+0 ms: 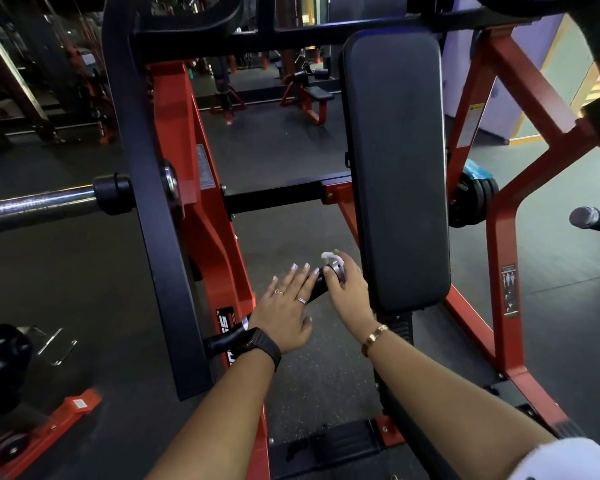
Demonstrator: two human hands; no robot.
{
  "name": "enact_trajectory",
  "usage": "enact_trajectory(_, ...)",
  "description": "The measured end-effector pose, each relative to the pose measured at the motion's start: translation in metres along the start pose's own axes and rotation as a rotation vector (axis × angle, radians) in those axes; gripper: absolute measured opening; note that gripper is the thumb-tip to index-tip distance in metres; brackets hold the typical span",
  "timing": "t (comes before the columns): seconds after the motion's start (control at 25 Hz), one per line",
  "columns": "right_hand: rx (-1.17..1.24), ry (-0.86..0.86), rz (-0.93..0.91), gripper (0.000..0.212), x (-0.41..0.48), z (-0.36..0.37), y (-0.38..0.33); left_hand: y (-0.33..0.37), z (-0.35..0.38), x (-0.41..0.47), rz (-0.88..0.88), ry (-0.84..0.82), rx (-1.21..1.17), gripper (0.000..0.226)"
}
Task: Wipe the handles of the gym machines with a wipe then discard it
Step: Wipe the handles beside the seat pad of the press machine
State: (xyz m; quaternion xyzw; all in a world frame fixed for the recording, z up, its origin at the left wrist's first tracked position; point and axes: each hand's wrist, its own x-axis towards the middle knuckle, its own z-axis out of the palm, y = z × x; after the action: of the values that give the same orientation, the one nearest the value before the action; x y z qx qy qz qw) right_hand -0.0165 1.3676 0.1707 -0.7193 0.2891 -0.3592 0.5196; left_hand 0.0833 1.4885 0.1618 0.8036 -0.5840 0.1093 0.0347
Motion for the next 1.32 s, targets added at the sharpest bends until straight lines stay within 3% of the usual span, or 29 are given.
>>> enact_trajectory(0.12,0.011,0.015,0.208,0.027,0.012,0.000,-0.002,0.000,0.000,-0.001,0.000,0.002,-0.007,0.090)
enact_trajectory(0.28,-0.103,0.173,0.141,0.023,0.001,0.000,0.005,0.000,0.000,0.000,-0.006,-0.004,-0.013,0.091)
enact_trajectory(0.44,-0.043,-0.072,0.166,0.021,0.029,-0.004,-0.015,0.000,-0.002,-0.004,-0.007,0.006,0.018,0.087)
enact_trajectory(0.56,-0.344,-0.245,0.150,0.027,0.047,-0.006,-0.029,-0.002,-0.003,-0.015,-0.130,0.043,-0.029,0.085)
enact_trajectory(0.72,-0.904,-0.272,-0.144,0.023,0.039,0.008,-0.049,-0.014,-0.005,-0.040,-0.373,0.135,-0.063,0.086)
enact_trajectory(0.84,-1.122,-0.315,-0.329,0.020,0.012,0.038,-0.057,-0.025,-0.005,-0.057,-0.469,0.065,-0.071,0.090)
enact_trajectory(0.96,-1.103,-0.454,-0.519,0.026,-0.028,0.075,-0.054,-0.025,-0.003,-0.062,-0.558,-0.043,-0.121,0.097)
enact_trajectory(1.12,-0.846,-0.544,-0.805,0.047,-0.049,0.065,-0.037,-0.020,-0.006,-0.065,-0.583,-0.058,-0.184,0.095)
enact_trajectory(1.24,-0.840,-0.419,-1.086,0.048,-0.037,0.028,-0.017,-0.019,-0.009,-0.067,-0.572,-0.053,-0.240,0.100)
enact_trajectory(1.32,-0.799,-0.250,-1.000,0.051,-0.025,0.006,-0.006,-0.020,-0.010,-0.066,-0.563,-0.057,-0.256,0.102)
